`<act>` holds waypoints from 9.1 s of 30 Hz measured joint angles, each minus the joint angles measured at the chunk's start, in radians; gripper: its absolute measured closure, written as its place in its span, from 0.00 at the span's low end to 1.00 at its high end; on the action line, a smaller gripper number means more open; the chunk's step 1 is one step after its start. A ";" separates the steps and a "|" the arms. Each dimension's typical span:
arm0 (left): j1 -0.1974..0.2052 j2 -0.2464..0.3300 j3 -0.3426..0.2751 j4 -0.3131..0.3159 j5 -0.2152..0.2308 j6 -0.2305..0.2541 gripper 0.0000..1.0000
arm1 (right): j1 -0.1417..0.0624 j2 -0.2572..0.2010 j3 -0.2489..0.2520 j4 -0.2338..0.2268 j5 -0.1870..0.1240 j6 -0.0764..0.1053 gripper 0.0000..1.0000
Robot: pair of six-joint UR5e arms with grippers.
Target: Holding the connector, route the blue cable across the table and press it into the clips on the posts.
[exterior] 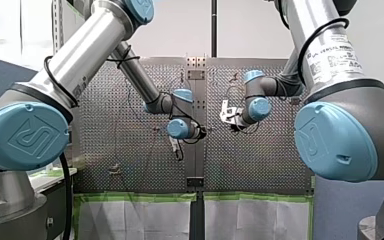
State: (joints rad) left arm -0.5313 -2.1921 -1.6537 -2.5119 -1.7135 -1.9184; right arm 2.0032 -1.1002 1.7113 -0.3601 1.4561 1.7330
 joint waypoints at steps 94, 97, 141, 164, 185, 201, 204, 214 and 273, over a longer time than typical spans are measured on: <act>-0.230 -0.092 0.301 -0.339 -0.305 0.126 0.00 | -0.213 0.093 -0.058 -0.071 -0.145 0.001 1.00; -0.228 -0.123 0.332 -0.365 -0.312 0.120 0.00 | -0.213 0.093 -0.058 -0.071 -0.145 0.001 1.00; -0.188 -0.270 0.576 -0.380 -0.289 0.031 0.75 | -0.218 0.093 -0.061 -0.071 -0.160 0.001 1.00; -0.200 -0.218 0.577 -0.452 -0.327 0.037 1.00 | -0.212 0.009 -0.151 0.058 -0.171 0.003 1.00; -0.237 -0.046 0.575 -0.497 -0.364 0.039 1.00 | -0.211 -0.198 -0.209 0.171 -0.190 0.046 1.00; -0.220 -0.018 0.596 -0.414 -0.359 0.032 1.00 | -0.211 -0.212 -0.228 0.182 -0.213 0.043 1.00; -0.215 -0.018 0.605 -0.411 -0.358 0.031 1.00 | -0.211 -0.219 -0.235 0.186 -0.219 0.043 1.00; -0.205 -0.017 0.614 -0.407 -0.342 0.030 1.00 | -0.214 -0.239 -0.245 0.195 -0.223 0.047 1.00; -0.176 0.048 0.535 -0.513 -0.174 0.003 0.00 | -0.224 -0.205 -0.276 0.182 -0.233 0.047 1.00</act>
State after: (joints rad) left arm -0.7070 -2.1443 -1.1187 -3.0253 -1.8880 -1.9152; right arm 1.7791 -1.3055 1.4353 -0.1783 1.2227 1.7797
